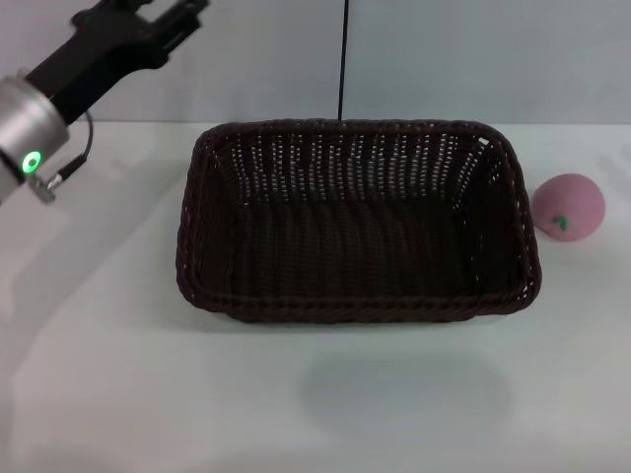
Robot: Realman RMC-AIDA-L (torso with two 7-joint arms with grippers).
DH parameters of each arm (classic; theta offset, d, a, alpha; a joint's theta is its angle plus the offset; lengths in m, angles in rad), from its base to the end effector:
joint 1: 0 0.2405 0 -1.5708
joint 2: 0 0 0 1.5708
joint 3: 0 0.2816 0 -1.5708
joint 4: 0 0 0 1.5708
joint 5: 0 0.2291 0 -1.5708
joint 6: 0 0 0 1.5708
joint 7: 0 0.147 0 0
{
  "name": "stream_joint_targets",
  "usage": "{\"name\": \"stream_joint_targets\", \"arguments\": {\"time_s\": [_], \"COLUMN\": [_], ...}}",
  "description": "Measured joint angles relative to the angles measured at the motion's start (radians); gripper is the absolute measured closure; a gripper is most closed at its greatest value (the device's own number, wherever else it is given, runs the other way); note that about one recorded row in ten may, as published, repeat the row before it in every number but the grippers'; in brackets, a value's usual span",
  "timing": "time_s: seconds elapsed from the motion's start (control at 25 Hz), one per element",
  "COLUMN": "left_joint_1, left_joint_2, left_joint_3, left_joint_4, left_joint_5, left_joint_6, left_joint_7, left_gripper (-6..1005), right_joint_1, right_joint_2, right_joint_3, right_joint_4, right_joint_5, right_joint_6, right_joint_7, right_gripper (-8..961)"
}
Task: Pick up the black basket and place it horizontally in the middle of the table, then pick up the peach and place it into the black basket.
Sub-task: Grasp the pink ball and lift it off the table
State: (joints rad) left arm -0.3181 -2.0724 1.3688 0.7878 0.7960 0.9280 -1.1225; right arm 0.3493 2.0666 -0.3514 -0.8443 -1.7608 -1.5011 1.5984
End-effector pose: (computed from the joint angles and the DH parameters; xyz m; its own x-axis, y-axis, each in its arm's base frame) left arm -0.2686 0.3980 0.0031 0.5366 0.0765 0.8404 0.7162 -0.5680 -0.4056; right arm 0.3613 0.3343 0.1100 0.4772 -0.2594 -0.8396 -0.8133 -0.4924 -0.3101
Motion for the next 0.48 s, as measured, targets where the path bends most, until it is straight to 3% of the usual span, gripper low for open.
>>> {"name": "stream_joint_targets", "arguments": {"time_s": [0.04, 0.16, 0.24, 0.28, 0.4, 0.44, 0.48], "left_joint_1": [0.001, -0.004, -0.012, -0.012, -0.013, -0.013, -0.013], "left_joint_2": [0.0, 0.0, 0.0, 0.0, 0.0, 0.0, 0.0], "left_joint_3": [0.006, 0.009, 0.009, 0.009, 0.009, 0.01, 0.01], "left_joint_4": [-0.095, -0.179, -0.268, -0.268, -0.309, -0.327, -0.327], "left_joint_5": [-0.123, -0.203, -0.267, -0.267, -0.282, -0.285, -0.285], "left_joint_6": [0.065, 0.13, 0.195, 0.195, 0.214, 0.225, 0.225], "left_joint_7": [0.073, 0.13, 0.17, 0.17, 0.174, 0.174, 0.174], "left_gripper": [327, 328, 328, 328, 329, 329, 330], "right_joint_1": [0.011, 0.032, 0.076, 0.076, 0.159, 0.216, 0.216], "right_joint_2": [-0.002, -0.011, -0.036, -0.036, -0.073, -0.09, -0.09], "right_joint_3": [0.0, -0.001, -0.001, -0.001, -0.001, -0.005, -0.005], "right_joint_4": [-0.142, -0.254, -0.366, -0.366, -0.429, -0.436, -0.436], "right_joint_5": [-0.114, -0.218, -0.371, -0.371, -0.554, -0.669, -0.669], "right_joint_6": [-0.045, -0.081, -0.14, -0.14, -0.215, -0.249, -0.249], "right_joint_7": [0.139, 0.25, 0.384, 0.384, 0.482, 0.509, 0.509], "right_gripper": [497, 501, 504, 505, 509, 511, 512]}}
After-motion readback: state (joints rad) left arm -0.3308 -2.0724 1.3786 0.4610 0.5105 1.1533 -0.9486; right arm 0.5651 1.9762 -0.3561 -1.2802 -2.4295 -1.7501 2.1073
